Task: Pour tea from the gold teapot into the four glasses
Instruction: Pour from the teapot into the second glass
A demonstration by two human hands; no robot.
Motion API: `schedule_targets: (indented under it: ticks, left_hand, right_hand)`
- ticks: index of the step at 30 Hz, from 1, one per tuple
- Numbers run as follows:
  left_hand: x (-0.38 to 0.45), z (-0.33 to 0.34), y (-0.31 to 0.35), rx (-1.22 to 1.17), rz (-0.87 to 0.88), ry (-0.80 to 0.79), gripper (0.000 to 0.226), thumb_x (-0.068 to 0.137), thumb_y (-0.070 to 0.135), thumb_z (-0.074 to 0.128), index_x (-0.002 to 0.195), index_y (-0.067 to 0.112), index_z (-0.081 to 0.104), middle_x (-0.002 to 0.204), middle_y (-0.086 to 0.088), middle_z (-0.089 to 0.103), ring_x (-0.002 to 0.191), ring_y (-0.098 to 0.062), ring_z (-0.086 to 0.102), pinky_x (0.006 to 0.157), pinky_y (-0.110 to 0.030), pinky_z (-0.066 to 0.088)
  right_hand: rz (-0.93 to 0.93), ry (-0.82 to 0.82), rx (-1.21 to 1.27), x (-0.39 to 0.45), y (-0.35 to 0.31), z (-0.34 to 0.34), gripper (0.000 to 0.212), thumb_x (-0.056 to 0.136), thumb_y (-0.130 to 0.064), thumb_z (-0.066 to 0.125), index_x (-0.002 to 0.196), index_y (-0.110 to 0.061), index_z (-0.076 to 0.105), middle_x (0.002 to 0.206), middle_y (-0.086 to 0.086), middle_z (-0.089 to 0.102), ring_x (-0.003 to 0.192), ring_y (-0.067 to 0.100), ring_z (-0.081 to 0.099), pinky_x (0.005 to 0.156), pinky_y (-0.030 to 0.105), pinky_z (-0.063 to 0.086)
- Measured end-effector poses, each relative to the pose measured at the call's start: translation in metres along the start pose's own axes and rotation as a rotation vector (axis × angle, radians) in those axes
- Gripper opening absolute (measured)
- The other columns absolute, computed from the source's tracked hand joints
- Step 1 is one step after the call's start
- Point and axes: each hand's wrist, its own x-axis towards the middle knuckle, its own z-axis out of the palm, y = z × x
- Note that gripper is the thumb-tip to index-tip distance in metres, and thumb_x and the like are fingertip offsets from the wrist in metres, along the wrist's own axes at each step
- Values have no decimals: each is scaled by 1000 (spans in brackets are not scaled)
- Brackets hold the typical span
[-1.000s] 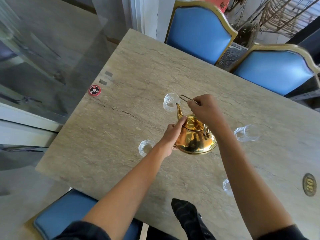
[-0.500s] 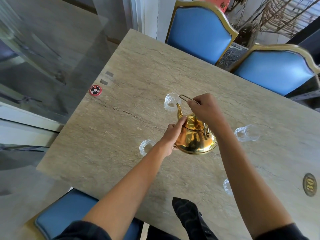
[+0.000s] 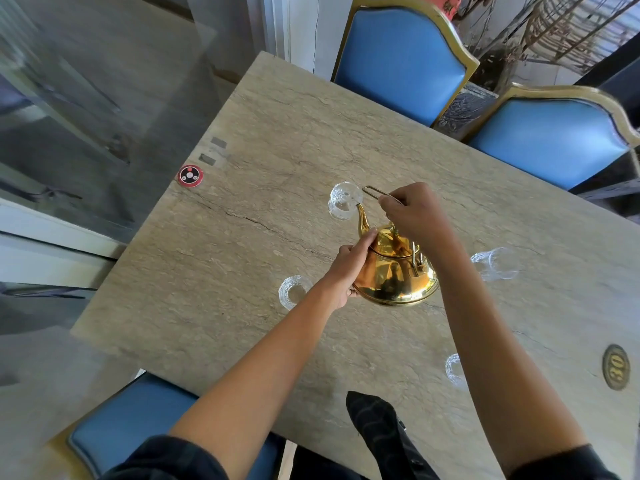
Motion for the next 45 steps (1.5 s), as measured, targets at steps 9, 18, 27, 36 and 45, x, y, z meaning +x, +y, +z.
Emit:
schedule_targets:
  ticks: [9, 18, 27, 36, 45]
  left_hand:
    - [-1, 0, 0, 0, -5, 4, 104, 70, 89, 61, 148, 21, 49, 132, -8, 67, 109, -22, 67, 68, -36, 52]
    - [-3, 1, 1, -5, 5, 8, 103, 73, 90, 60, 149, 22, 46, 133, -8, 66, 107, -21, 66, 67, -36, 50]
    - [-8, 5, 4, -4, 24, -11, 120, 53, 95, 61, 149, 23, 47, 132, -8, 67, 111, -23, 67, 70, -37, 53]
    - [-15, 8, 8, -4, 39, -13, 126, 51, 97, 61, 152, 23, 45, 134, -7, 68, 112, -23, 68, 70, -36, 53]
    - [-15, 7, 8, -2, 37, -25, 105, 71, 90, 58, 151, 23, 43, 135, -8, 65, 104, -20, 66, 66, -34, 50]
  right_hand:
    - [9, -9, -36, -2, -3, -2, 41, 98, -23, 58, 87, 15, 70, 63, 16, 54, 57, 25, 50, 58, 37, 41]
    - [5, -10, -20, -6, -9, -5, 39, 99, -23, 58, 94, 13, 73, 70, 31, 65, 59, 27, 53, 60, 38, 43]
    - [-17, -6, -19, -10, -15, -13, 42, 100, -22, 58, 90, 16, 71, 64, 23, 55, 58, 26, 49, 59, 37, 41]
    - [-47, -4, -43, -14, -24, -21, 40, 100, -22, 59, 92, 15, 73, 80, 38, 68, 60, 27, 51, 60, 39, 42]
    - [-60, 9, -45, -11, -22, -21, 42, 99, -24, 59, 94, 16, 72, 86, 39, 69, 60, 28, 52, 59, 39, 43]
